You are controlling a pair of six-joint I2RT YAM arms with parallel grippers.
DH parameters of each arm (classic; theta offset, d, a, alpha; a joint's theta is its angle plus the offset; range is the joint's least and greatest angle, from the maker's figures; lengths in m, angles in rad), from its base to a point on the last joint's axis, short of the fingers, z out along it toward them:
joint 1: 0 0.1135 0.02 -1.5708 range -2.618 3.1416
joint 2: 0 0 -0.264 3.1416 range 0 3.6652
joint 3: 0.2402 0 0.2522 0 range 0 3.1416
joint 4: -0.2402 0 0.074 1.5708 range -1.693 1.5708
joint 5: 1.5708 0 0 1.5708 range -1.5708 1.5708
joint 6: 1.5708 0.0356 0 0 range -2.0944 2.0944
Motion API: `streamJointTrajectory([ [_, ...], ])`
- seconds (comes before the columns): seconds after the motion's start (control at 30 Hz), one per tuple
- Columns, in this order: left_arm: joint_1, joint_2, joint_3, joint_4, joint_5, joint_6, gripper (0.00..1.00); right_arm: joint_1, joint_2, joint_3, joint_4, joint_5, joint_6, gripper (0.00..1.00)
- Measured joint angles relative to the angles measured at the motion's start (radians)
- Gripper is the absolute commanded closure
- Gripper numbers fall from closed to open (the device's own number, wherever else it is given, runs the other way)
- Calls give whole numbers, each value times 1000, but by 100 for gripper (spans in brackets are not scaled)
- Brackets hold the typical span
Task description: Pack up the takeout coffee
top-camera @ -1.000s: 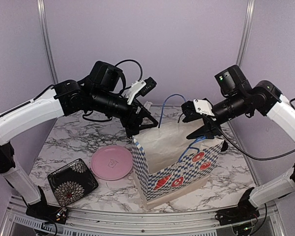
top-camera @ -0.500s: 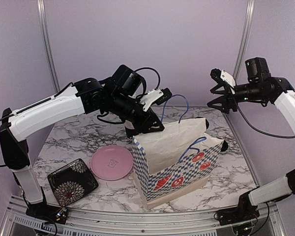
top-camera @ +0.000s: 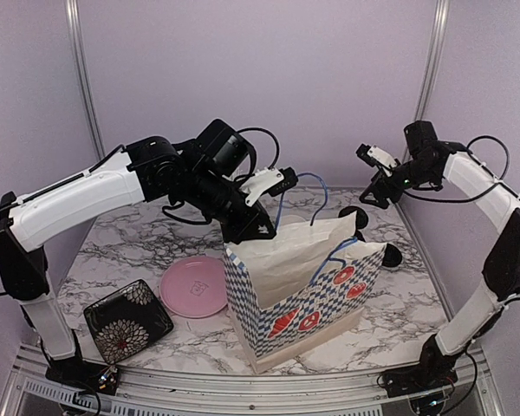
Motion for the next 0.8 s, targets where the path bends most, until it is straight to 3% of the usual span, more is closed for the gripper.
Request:
streamJointTrajectory([
  [0.13, 0, -44, -38, -53, 0, -9, 100, 0, 71, 23, -46, 29, -7, 35],
  [0.33, 4, -124, -104, -112, -10, -27, 100, 6, 122, 61, -140, 15, -51, 36],
  [0.8, 24, -171, -134, -151, -39, -39, 100, 118, 159, 50, -264, 63, -126, 21],
])
